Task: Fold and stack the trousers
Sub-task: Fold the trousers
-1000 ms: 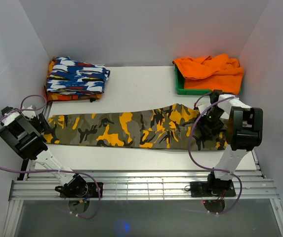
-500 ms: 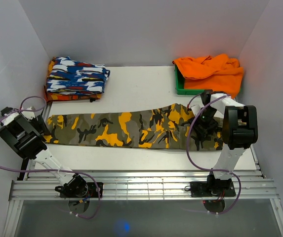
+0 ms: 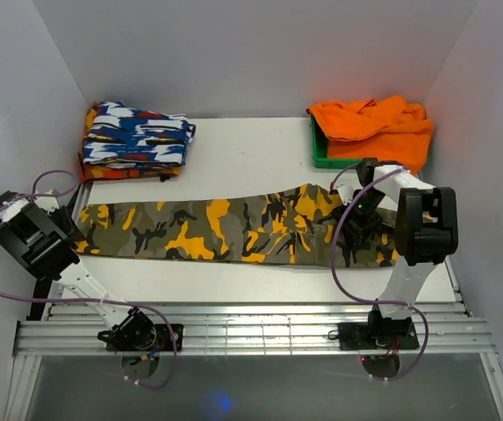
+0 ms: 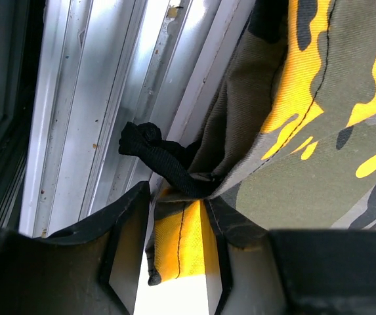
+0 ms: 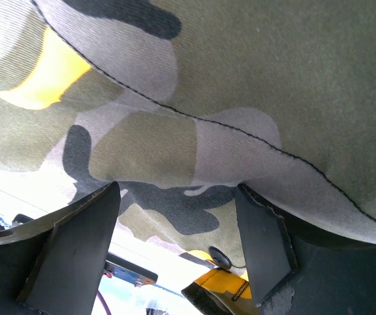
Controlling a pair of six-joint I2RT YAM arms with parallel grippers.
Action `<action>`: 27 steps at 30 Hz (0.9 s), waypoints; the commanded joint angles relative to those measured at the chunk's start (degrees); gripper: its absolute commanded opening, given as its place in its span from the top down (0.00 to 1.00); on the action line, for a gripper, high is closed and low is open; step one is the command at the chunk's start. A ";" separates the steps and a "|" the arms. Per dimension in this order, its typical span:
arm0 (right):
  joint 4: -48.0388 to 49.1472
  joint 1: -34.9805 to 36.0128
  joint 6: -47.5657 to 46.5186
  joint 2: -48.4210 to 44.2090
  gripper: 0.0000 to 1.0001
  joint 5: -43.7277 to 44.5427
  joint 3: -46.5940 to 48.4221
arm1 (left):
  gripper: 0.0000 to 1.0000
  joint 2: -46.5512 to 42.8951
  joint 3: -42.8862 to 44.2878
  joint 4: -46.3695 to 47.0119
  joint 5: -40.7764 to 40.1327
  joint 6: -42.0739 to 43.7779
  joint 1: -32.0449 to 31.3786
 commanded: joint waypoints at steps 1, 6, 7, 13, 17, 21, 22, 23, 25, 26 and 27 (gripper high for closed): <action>3.05 0.97 -0.26 1.88 0.23 -7.28 0.13 | 0.54 0.43 2.34 6.17 -3.57 2.06 1.72; 3.23 1.06 -0.17 1.70 0.23 -7.54 -0.05 | 0.57 0.52 3.04 3.98 0.12 2.42 1.98; 3.32 0.98 -0.26 1.70 0.24 -7.54 -0.05 | 0.59 0.78 3.04 3.89 0.47 2.07 1.98; 3.14 1.06 -0.35 1.00 0.24 -7.10 -0.23 | 0.77 3.33 6.03 4.67 -0.14 1.45 2.68; 2.88 0.97 -0.35 1.44 0.24 -7.37 0.39 | 1.00 3.25 8.23 4.77 -1.11 2.41 2.77; 2.88 0.97 -0.26 1.53 0.25 -7.54 0.48 | 1.00 0.09 7.97 4.15 1.78 3.47 2.86; 2.96 0.97 -0.26 1.35 0.25 -7.54 0.39 | 1.00 -1.14 7.62 4.06 2.84 3.56 2.86; 2.97 0.97 -0.26 1.18 0.25 -7.63 0.30 | 1.00 -3.76 6.57 3.98 3.81 3.56 2.69; 2.79 0.97 -0.26 0.74 0.25 -7.89 0.13 | 1.00 -6.41 5.68 2.84 7.04 3.39 2.42; 2.70 0.97 -0.26 0.56 0.25 -8.16 0.13 | 1.00 -8.86 5.07 2.14 8.28 3.30 2.07; 2.35 0.97 -0.26 0.04 0.24 -8.33 0.39 | 1.00 -10.10 4.80 1.61 10.30 2.86 1.98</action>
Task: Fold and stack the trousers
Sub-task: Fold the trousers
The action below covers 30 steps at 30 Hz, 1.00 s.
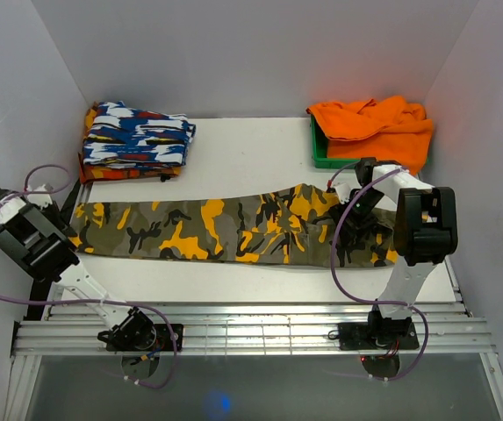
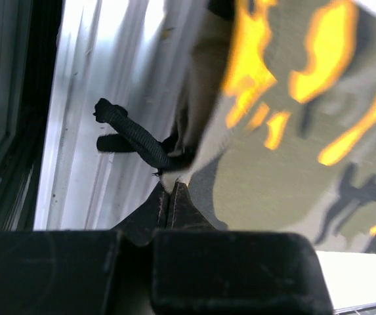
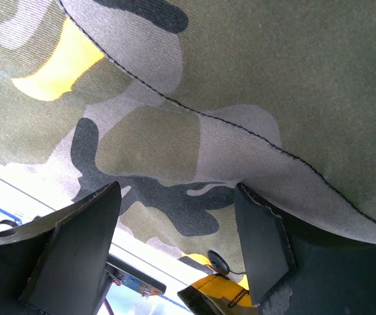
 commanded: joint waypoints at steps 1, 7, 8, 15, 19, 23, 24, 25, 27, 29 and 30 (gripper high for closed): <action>2.20 0.36 -0.26 -0.21 0.24 -3.81 0.17 | 1.00 -11.62 0.65 3.88 6.73 0.65 0.43; 1.06 0.36 0.18 -3.72 0.12 -7.50 2.01 | 1.00 -19.00 -0.94 1.68 9.20 -1.89 -1.94; 0.79 0.36 0.18 -4.16 0.06 -8.37 2.28 | 1.00 -19.53 -0.94 1.15 9.63 -2.16 -2.81; -2.72 -2.53 0.71 -7.24 0.10 -12.42 7.90 | 1.00 -26.30 -3.47 -1.23 11.57 -6.11 -11.34; -6.23 -6.49 0.36 -7.68 0.10 -14.62 11.51 | 1.00 -31.13 -5.32 -1.31 12.10 -9.62 -19.85; -7.47 -10.87 -0.52 -9.26 0.10 -14.36 11.51 | 1.00 -35.00 -8.31 -0.79 14.81 -15.51 -26.80; -7.38 -11.67 -0.70 -9.52 0.10 -14.01 10.73 | 1.00 -35.44 -8.93 0.08 15.00 -17.87 -28.30; -7.47 -12.37 -0.87 -9.53 0.10 -13.57 10.20 | 1.00 -35.88 -9.54 1.05 15.09 -19.20 -31.27; -7.38 -14.92 -1.05 -9.53 0.10 -13.13 8.79 | 1.00 -37.02 -11.30 4.38 15.44 -22.62 -33.92; -7.38 -17.37 -1.31 -9.53 0.10 -13.04 7.91 | 1.00 -37.03 -12.35 6.32 16.57 -24.30 -37.43; -7.38 -18.09 -1.49 -9.53 0.10 -13.04 7.56 | 1.00 -36.77 -12.71 7.38 18.06 -24.40 -38.15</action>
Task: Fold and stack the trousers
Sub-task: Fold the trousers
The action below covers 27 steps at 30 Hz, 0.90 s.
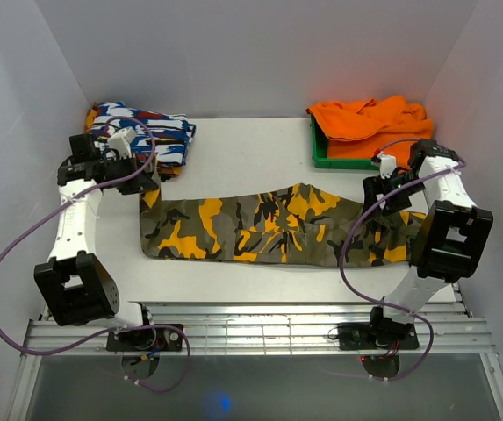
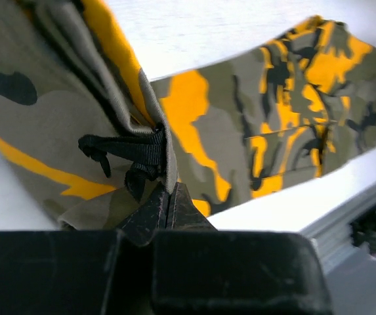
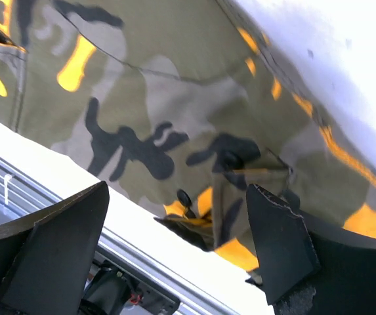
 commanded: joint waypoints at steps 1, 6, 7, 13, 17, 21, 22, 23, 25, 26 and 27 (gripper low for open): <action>-2.01 -2.79 -1.10 -1.70 0.10 -0.21 -2.04 | 1.00 -1.38 -1.59 6.42 6.22 -7.60 -4.64; -2.71 -6.31 -2.24 -2.49 0.10 2.33 -2.75 | 1.00 -1.55 -4.30 13.45 3.26 -14.21 -12.91; -3.23 -7.27 -2.68 -2.58 0.10 3.30 -2.57 | 1.00 -1.64 -4.84 14.16 1.42 -15.44 -17.27; -4.55 -9.74 -3.82 -2.23 0.10 5.15 -1.25 | 1.00 0.82 -7.73 14.52 -11.59 -25.99 -28.72; -4.56 -9.92 -3.91 -1.79 0.10 5.42 -1.95 | 1.00 2.75 -9.23 16.18 -17.48 -30.21 -33.92; -4.29 -10.00 -4.00 -1.61 0.09 5.94 -3.62 | 1.00 4.94 -10.56 21.37 -18.99 -36.26 -35.77; -4.29 -10.00 -4.00 -1.61 0.09 6.29 -3.89 | 1.00 5.82 -10.29 21.55 -18.72 -37.24 -36.73; -4.29 -10.00 -4.17 -1.70 0.08 6.56 -4.15 | 1.00 6.79 -9.94 21.73 -18.64 -38.20 -37.26; -4.20 -10.00 -4.61 -1.79 0.07 7.00 -4.50 | 1.00 8.89 -10.03 22.95 -17.94 -40.75 -38.49; -4.20 -10.00 -4.79 -1.88 0.06 7.17 -4.68 | 1.00 9.08 -10.46 23.66 -17.84 -41.55 -39.02; -4.20 -10.00 -4.88 -1.88 0.05 7.26 -4.77 | 1.00 9.08 -10.90 26.01 -17.84 -42.25 -39.37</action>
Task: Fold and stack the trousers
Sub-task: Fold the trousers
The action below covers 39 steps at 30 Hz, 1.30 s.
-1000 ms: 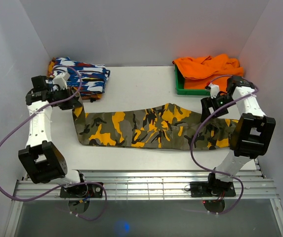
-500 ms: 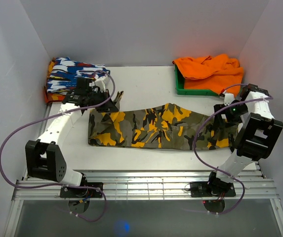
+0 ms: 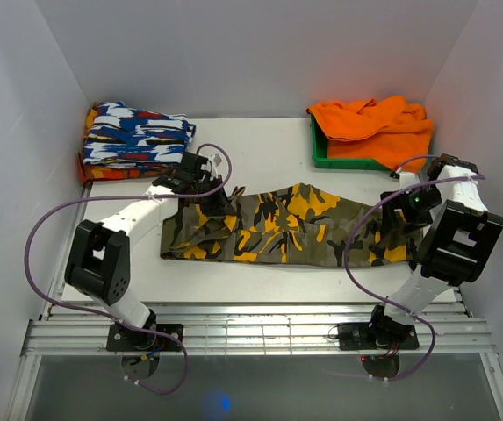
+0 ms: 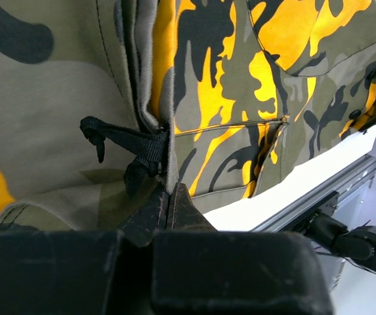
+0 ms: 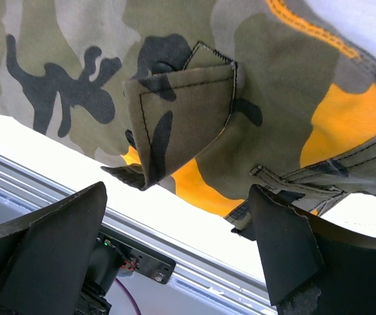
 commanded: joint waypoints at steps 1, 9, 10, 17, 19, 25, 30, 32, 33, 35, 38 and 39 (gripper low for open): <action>-0.97 -0.21 -1.49 -1.75 0.05 0.68 -0.88 | 1.00 -0.47 -0.76 6.99 -0.66 -6.60 -2.67; 0.26 -0.21 -1.05 -0.43 0.13 -0.28 -3.78 | 1.00 2.25 0.55 10.69 -2.25 -10.39 -8.12; 0.44 -0.21 -0.70 -0.34 0.15 -0.20 -4.13 | 1.00 2.51 0.81 10.96 -2.42 -10.74 -8.48; 1.84 -0.12 -0.44 0.01 0.24 -0.19 -5.54 | 1.00 5.76 3.45 12.63 -4.44 -13.82 -12.79; 1.84 -0.12 -0.43 0.19 0.24 -0.28 -5.45 | 1.00 7.34 4.24 12.90 -4.53 -14.61 -13.84; 2.19 -0.12 -0.52 0.54 0.25 -0.55 -5.98 | 1.00 9.63 5.03 13.60 -5.23 -14.88 -15.78; 2.55 -0.12 -0.26 0.80 0.25 -1.07 -6.15 | 1.00 10.77 5.82 13.33 -5.41 -15.67 -16.48; 2.72 -0.12 -0.17 1.07 0.25 -1.07 -6.33 | 1.00 11.57 6.18 13.42 -5.06 -16.11 -16.92; 2.72 -0.12 -0.17 1.15 0.25 -1.16 -6.42 | 1.00 11.66 6.53 13.42 -5.06 -16.28 -17.36; 2.72 -0.12 -0.17 1.24 0.25 -1.16 -6.42 | 1.00 12.09 6.53 13.68 -5.06 -16.81 -17.71; 2.72 -0.12 -0.26 1.24 0.26 -1.16 -6.42 | 1.00 12.62 6.35 13.95 -5.06 -16.99 -18.33; 2.72 -0.12 -0.26 1.24 0.26 -1.25 -6.42 | 1.00 12.71 6.27 14.04 -5.06 -16.99 -18.59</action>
